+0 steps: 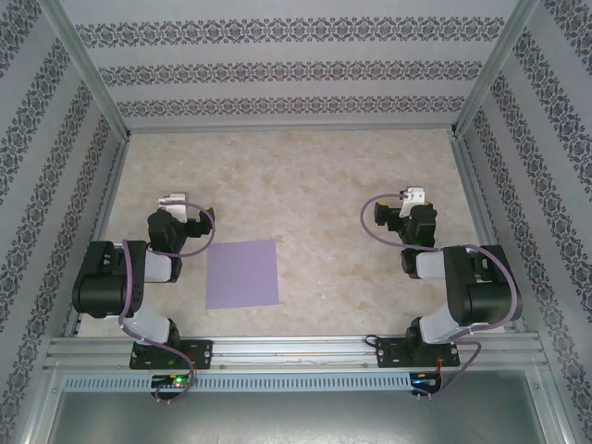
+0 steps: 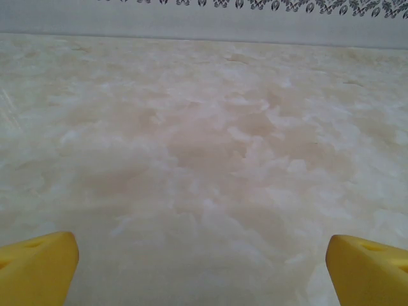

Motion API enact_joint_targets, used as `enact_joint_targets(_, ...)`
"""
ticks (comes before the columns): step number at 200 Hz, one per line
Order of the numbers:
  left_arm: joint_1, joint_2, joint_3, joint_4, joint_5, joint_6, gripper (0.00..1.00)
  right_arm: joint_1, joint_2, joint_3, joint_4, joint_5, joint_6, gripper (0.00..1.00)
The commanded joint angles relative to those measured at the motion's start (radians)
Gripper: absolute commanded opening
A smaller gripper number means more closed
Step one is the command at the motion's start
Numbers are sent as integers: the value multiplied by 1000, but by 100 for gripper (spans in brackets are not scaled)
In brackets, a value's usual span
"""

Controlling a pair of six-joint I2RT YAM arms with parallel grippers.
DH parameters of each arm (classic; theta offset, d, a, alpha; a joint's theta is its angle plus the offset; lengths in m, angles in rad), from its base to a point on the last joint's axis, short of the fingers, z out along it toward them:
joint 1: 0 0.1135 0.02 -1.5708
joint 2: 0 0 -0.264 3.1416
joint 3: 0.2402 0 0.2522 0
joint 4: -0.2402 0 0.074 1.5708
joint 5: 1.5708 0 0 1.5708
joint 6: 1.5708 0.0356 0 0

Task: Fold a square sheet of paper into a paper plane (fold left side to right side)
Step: Move the square sheet of paper to the center of the table.

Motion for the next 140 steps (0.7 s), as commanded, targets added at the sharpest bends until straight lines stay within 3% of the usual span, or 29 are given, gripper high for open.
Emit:
enact_joint_targets(1, -9, 2, 16, 6, 4, 13, 99, 8, -3, 16, 35, 15, 8, 98)
enact_joint_targets(140, -12, 2, 22, -7, -7, 13, 99, 7, -1, 17, 35, 15, 9, 98)
